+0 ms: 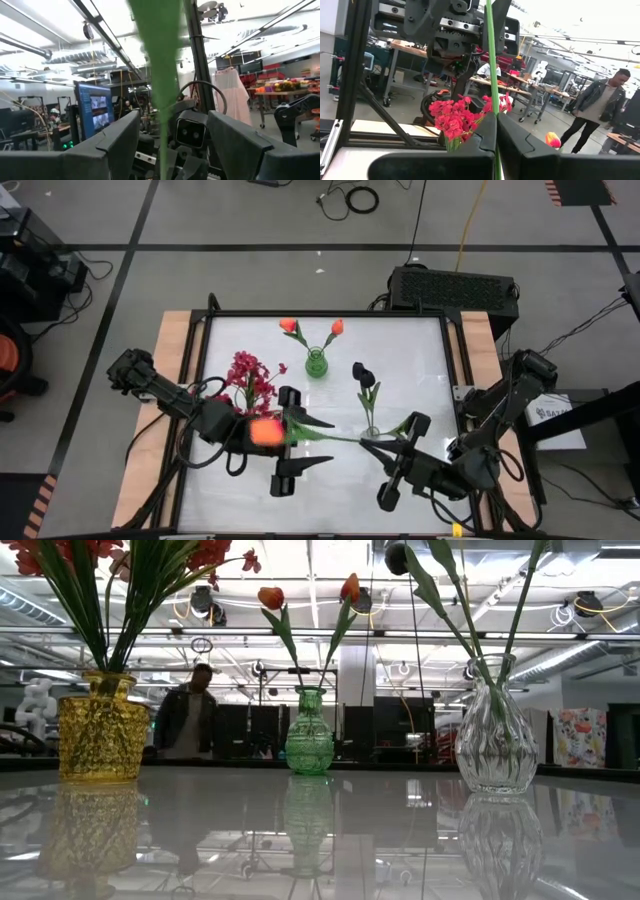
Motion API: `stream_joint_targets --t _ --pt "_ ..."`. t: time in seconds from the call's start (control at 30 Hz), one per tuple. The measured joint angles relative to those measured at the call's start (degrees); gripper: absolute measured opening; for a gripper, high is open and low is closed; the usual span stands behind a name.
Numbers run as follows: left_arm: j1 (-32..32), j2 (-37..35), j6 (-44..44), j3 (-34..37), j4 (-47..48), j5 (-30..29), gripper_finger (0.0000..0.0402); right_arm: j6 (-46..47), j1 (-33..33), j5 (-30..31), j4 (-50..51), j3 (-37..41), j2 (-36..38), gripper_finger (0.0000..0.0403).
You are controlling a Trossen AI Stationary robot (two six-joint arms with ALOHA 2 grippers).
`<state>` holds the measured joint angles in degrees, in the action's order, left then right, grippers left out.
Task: Sort flowers into vase by color
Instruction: Put the orange flower into the green vase
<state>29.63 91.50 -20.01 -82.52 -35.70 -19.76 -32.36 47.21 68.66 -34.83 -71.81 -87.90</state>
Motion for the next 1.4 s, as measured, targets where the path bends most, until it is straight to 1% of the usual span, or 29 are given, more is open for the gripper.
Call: stream_joint_targets --t 0.13,0.23,0.37,0.57,0.73,0.9,1.0,1.1,1.2,1.3,1.4 --pt "0.00 0.00 0.00 0.00 -0.13 -1.29 0.0238 -0.01 -0.01 0.02 0.00 0.00 0.00 0.0000" --pt "0.00 0.00 0.00 0.00 -0.52 -1.64 0.0216 -0.02 -0.03 0.02 -0.01 0.00 0.00 0.0000" --pt "0.00 0.00 0.00 0.00 -1.33 -1.72 0.0165 -0.02 -0.48 0.05 -0.03 0.00 0.00 0.0000" --pt "0.00 0.00 -0.12 0.00 -1.29 -1.69 0.0077 -0.02 -0.78 0.04 -0.03 0.00 0.00 0.0000" --pt "0.11 -0.35 -1.86 0.00 -0.77 -1.69 0.0013 -0.02 -0.78 0.09 -0.07 0.00 0.00 0.0000" --pt "0.11 -1.54 -1.93 0.02 1.18 -1.70 0.0010 0.01 -0.78 -0.14 -0.21 0.00 0.02 0.0006" --pt "0.11 -3.78 -1.95 0.04 4.27 -1.53 0.0006 0.05 -0.64 0.45 -0.58 0.00 0.06 0.0036" --pt "-0.32 -7.27 -2.17 -0.07 8.18 -1.41 0.0005 -0.25 0.05 0.51 -0.76 0.00 0.50 0.0084" --pt "-1.57 -11.08 -2.39 -0.04 14.13 -1.47 0.0004 -2.51 0.62 0.46 -2.85 0.00 0.57 0.0131" --pt "-4.48 -15.40 -0.98 -0.04 18.55 -1.46 0.0003 -5.30 0.93 0.46 -4.64 0.00 0.57 0.0168" --pt "-9.59 -19.10 1.61 -0.07 22.47 -1.50 0.0003 -7.73 1.22 0.46 -5.97 0.00 0.57 0.0191"
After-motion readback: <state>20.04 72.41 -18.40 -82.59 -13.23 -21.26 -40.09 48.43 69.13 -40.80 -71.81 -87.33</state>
